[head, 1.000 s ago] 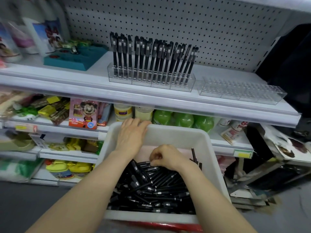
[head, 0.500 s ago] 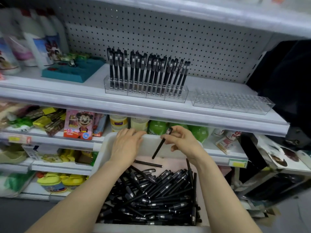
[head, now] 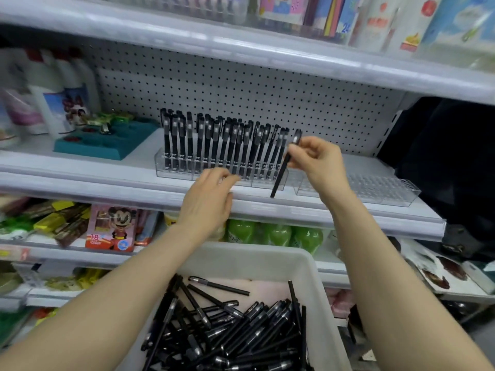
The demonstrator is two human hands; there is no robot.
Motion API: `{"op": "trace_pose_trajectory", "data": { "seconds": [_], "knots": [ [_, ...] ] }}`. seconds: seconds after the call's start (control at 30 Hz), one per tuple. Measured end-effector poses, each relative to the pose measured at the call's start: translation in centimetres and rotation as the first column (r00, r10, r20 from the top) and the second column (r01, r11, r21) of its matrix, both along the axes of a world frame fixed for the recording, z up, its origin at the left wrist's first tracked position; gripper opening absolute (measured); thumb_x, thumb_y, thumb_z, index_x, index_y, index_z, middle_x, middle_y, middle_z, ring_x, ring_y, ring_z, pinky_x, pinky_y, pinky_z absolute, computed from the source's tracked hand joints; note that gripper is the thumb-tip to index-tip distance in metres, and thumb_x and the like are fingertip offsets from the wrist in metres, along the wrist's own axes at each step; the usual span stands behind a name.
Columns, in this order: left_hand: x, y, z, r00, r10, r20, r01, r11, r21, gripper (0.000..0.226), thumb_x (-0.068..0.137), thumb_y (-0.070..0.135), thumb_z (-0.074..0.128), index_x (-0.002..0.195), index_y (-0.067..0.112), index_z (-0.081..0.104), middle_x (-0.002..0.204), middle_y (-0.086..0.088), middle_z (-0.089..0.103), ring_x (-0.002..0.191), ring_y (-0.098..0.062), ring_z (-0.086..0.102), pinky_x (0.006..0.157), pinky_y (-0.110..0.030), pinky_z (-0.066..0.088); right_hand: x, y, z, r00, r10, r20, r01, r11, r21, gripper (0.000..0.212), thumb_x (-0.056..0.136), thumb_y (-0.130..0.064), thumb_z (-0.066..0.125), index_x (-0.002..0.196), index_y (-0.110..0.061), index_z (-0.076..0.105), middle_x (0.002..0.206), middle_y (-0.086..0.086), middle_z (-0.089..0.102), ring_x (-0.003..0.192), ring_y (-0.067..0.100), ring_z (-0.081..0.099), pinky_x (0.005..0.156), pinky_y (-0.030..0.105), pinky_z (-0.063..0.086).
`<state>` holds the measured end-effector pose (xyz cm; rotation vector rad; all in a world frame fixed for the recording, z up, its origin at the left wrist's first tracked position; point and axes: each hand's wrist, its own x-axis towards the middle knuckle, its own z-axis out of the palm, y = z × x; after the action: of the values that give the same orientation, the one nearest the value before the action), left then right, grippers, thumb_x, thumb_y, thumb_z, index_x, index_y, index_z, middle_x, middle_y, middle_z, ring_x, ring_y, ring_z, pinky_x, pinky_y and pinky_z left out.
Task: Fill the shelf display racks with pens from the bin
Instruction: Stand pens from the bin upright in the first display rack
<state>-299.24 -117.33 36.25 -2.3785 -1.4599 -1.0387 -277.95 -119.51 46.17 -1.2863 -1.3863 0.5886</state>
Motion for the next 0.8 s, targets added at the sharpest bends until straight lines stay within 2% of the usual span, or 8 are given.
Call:
{"op": "trace_pose_trajectory", "data": {
  "seconds": [0.07, 0.17, 0.27, 0.43, 0.53, 0.67, 0.8],
  "knots": [
    [0.4, 1.4, 1.1, 0.998, 0.036, -0.056, -0.036, 0.999, -0.001, 0.053, 0.089, 0.014, 0.062, 0.14, 0.017, 0.048, 0.139, -0.005, 0.047, 0.131, -0.025, 0.039, 0.107, -0.041, 0.04, -0.3, 1.4, 1.0, 0.998, -0.051, 0.044, 0.048, 0.996, 0.079, 0.005, 0.092, -0.02, 0.066, 0.092, -0.015, 0.067, 0.084, 0.007, 0.075, 0.079, 0.019, 0.073, 0.084, 0.039, 0.059],
    [0.5, 3.1, 1.4, 0.988, 0.084, -0.133, -0.089, 0.996, -0.032, 0.06, 0.091, 0.026, 0.06, 0.147, 0.02, 0.037, 0.148, -0.007, 0.038, 0.138, -0.027, 0.032, 0.116, -0.045, 0.029, -1.1, 3.3, 1.6, 0.987, -0.139, 0.086, 0.124, 0.979, 0.161, 0.012, 0.092, -0.024, 0.066, 0.098, -0.014, 0.066, 0.078, 0.003, 0.074, 0.071, 0.012, 0.072, 0.085, 0.038, 0.058],
    [0.3, 3.6, 0.5, 0.985, 0.093, -0.147, -0.1, 0.994, -0.044, 0.058, 0.094, 0.033, 0.057, 0.146, 0.02, 0.037, 0.145, -0.007, 0.041, 0.135, -0.027, 0.034, 0.115, -0.043, 0.031, -2.1, 4.6, 1.4, 0.978, -0.183, 0.105, 0.163, 0.97, 0.179, 0.022, 0.093, -0.025, 0.064, 0.109, -0.01, 0.067, 0.083, -0.005, 0.073, 0.07, 0.008, 0.071, 0.08, 0.028, 0.058],
    [0.3, 3.7, 0.1, 0.987, 0.088, -0.132, -0.091, 0.996, -0.022, 0.057, 0.093, 0.034, 0.057, 0.145, 0.02, 0.039, 0.14, -0.006, 0.044, 0.13, -0.027, 0.037, 0.111, -0.042, 0.035, -3.0, 6.6, 0.6, 0.964, -0.227, 0.136, 0.198, 0.96, 0.2, 0.021, 0.091, -0.027, 0.064, 0.108, -0.015, 0.067, 0.086, -0.003, 0.073, 0.083, 0.015, 0.07, 0.082, 0.042, 0.058],
    [0.3, 3.7, 0.0, 0.988, 0.08, -0.13, -0.083, 0.996, -0.016, 0.056, 0.092, 0.033, 0.058, 0.144, 0.019, 0.041, 0.137, -0.006, 0.046, 0.127, -0.028, 0.038, 0.109, -0.043, 0.037, -3.5, 7.6, -0.1, 0.967, -0.209, 0.144, 0.186, 0.97, 0.157, 0.026, 0.09, -0.026, 0.066, 0.112, -0.012, 0.068, 0.092, 0.002, 0.074, 0.087, 0.019, 0.07, 0.086, 0.043, 0.057],
    [0.2, 3.7, -0.1, 0.991, 0.078, -0.107, -0.08, 0.997, -0.017, 0.055, 0.091, 0.031, 0.06, 0.142, 0.018, 0.044, 0.134, -0.007, 0.047, 0.126, -0.028, 0.039, 0.107, -0.043, 0.039, -3.7, 8.4, -2.1, 0.955, -0.174, 0.239, 0.174, 0.985, 0.024, 0.025, 0.092, -0.025, 0.066, 0.11, -0.008, 0.069, 0.097, 0.008, 0.073, 0.084, 0.024, 0.071, 0.084, 0.045, 0.057],
    [0.2, 3.7, -0.2, 0.992, 0.07, -0.106, -0.073, 0.997, -0.019, 0.055, 0.091, 0.031, 0.059, 0.142, 0.018, 0.044, 0.135, -0.007, 0.047, 0.126, -0.029, 0.039, 0.106, -0.043, 0.04, -3.8, 8.7, -2.5, 0.951, -0.191, 0.243, 0.195, 0.981, 0.008, 0.028, 0.094, -0.022, 0.064, 0.115, -0.004, 0.067, 0.1, 0.013, 0.072, 0.081, 0.022, 0.072, 0.084, 0.044, 0.057]
  ]
}}
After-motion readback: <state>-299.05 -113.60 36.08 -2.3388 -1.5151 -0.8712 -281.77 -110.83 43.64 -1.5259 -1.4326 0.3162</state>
